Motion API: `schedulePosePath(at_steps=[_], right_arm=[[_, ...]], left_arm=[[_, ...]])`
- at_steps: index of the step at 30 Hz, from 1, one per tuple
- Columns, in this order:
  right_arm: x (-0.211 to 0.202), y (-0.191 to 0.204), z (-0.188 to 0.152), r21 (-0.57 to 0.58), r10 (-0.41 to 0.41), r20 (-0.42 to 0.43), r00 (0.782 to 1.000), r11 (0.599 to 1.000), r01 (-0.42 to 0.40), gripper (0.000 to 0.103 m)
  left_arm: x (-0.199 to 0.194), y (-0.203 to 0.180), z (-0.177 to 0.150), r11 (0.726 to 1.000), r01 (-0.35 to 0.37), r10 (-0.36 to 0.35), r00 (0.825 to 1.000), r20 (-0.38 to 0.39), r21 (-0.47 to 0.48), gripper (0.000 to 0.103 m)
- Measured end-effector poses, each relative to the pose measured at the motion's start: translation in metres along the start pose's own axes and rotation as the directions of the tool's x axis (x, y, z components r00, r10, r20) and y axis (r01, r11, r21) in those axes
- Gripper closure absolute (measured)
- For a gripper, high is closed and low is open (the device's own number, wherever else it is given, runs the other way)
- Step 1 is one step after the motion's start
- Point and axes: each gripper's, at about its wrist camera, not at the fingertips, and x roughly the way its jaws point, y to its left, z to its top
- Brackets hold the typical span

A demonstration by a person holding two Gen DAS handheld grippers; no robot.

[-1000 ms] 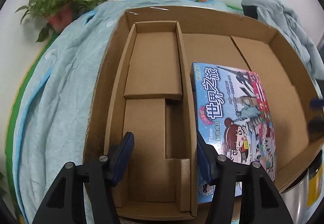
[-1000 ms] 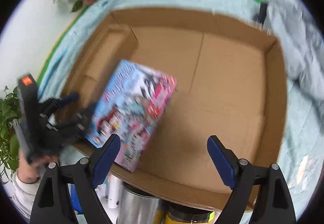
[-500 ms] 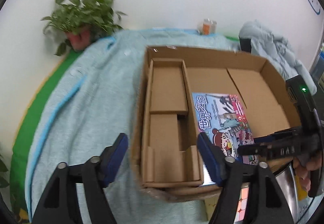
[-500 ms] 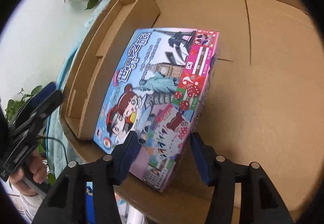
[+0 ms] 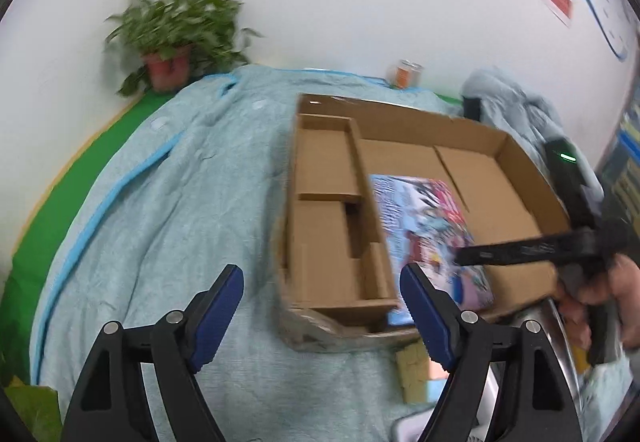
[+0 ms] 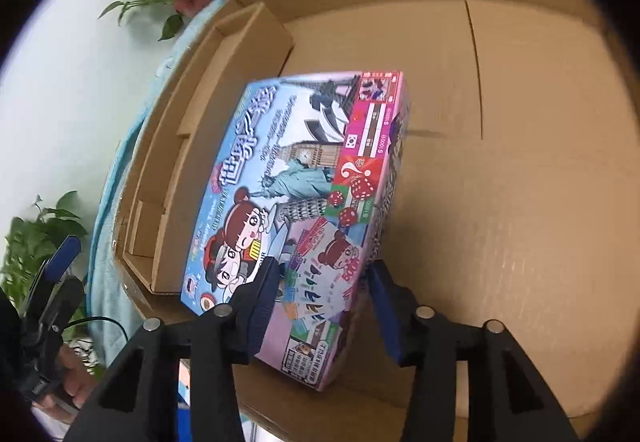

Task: Organize rigid objects
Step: 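Release the board game and move the right tool to the silver canister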

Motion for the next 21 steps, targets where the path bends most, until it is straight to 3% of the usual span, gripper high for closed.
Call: schedulePosePath(at_steps=[2,3,4,7,9,11,12,17,21], right_arm=[[-0.023,0.001,-0.006,-0.004,0.014,0.055,0.998,1.0,-0.014,0.042],[-0.043,0.003,-0.015,-0.011,0.012,0.103,0.995,1.0,-0.01,0.027],[-0.063,0.004,-0.025,-0.026,0.0,0.157,0.988,1.0,0.004,0.02],[-0.113,0.006,-0.067,-0.044,-0.069,0.269,0.961,0.995,0.084,0.019],[-0.13,0.002,-0.094,-0.039,-0.097,0.296,0.95,0.993,0.114,0.019],[-0.138,0.001,-0.132,-0.038,-0.124,0.279,0.952,0.989,0.14,0.019],[-0.137,0.002,-0.145,-0.03,-0.136,0.261,0.956,0.988,0.149,0.019],[-0.119,0.002,-0.191,0.067,-0.09,0.186,0.978,0.995,0.079,0.019],[-0.095,-0.004,-0.195,0.135,-0.069,0.144,0.987,0.99,0.049,0.019]], left_arm=[[0.004,0.015,-0.002,0.999,-0.005,0.005,1.0,-0.009,-0.04,0.023],[0.006,0.02,-0.003,0.999,-0.004,0.003,1.0,-0.021,-0.052,0.023],[0.006,0.023,-0.005,0.998,0.006,-0.008,0.999,-0.034,-0.06,0.023],[-0.005,0.017,-0.015,0.997,0.06,-0.062,0.997,-0.037,-0.042,0.023],[-0.022,0.003,-0.026,0.994,0.108,-0.109,0.994,-0.023,-0.009,0.022],[-0.04,-0.013,-0.039,0.987,0.159,-0.159,0.987,-0.017,-0.003,0.005],[-0.047,-0.022,-0.045,0.984,0.179,-0.179,0.984,-0.013,0.0,0.002],[-0.077,-0.069,-0.084,0.958,0.285,-0.284,0.958,-0.052,0.022,0.001],[-0.089,-0.088,-0.105,0.946,0.324,-0.323,0.943,-0.076,0.005,0.001]])
